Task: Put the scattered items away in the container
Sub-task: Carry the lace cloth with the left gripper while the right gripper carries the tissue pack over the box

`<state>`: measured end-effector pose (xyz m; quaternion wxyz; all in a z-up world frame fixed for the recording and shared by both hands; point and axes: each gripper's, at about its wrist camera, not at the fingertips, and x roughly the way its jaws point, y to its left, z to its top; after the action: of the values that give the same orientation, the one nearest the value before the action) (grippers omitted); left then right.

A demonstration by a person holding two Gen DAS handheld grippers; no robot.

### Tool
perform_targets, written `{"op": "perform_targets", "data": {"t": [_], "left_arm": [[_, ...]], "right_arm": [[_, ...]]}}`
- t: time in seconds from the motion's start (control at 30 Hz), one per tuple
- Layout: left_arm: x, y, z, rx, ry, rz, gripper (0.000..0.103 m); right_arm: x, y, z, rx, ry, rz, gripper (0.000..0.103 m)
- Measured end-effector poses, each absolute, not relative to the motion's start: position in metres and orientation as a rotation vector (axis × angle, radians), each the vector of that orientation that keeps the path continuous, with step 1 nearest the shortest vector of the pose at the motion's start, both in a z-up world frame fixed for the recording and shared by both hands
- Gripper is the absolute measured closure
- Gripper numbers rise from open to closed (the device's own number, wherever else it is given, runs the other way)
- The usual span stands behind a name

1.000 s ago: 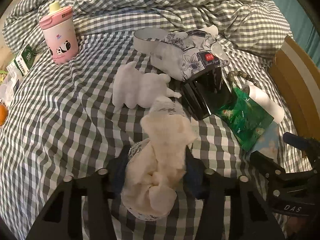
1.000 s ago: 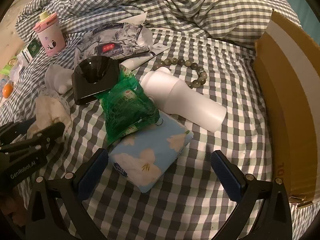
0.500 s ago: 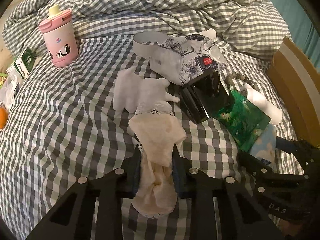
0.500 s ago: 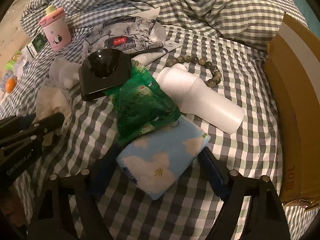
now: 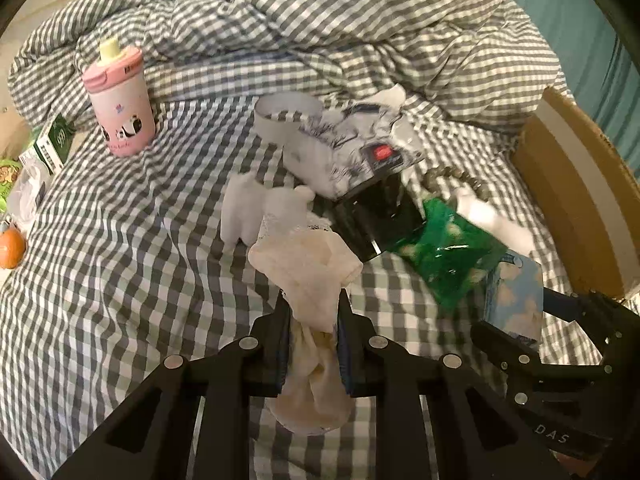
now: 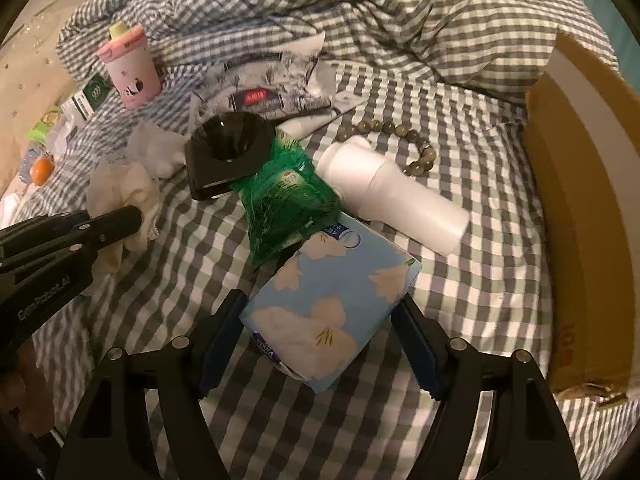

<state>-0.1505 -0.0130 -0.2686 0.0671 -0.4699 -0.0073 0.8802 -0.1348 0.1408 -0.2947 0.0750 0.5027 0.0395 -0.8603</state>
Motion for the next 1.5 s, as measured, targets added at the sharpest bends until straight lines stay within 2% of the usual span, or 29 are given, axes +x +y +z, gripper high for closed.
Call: {"op": "perform_targets", "data": {"t": [1.5], "left_arm": [[0.002, 0.011, -0.056, -0.776, 0.024, 2.839, 0.083]], "right_arm": [[0.029, 0.184, -0.057, 0.841, 0.048, -2.927, 0.029]]}}
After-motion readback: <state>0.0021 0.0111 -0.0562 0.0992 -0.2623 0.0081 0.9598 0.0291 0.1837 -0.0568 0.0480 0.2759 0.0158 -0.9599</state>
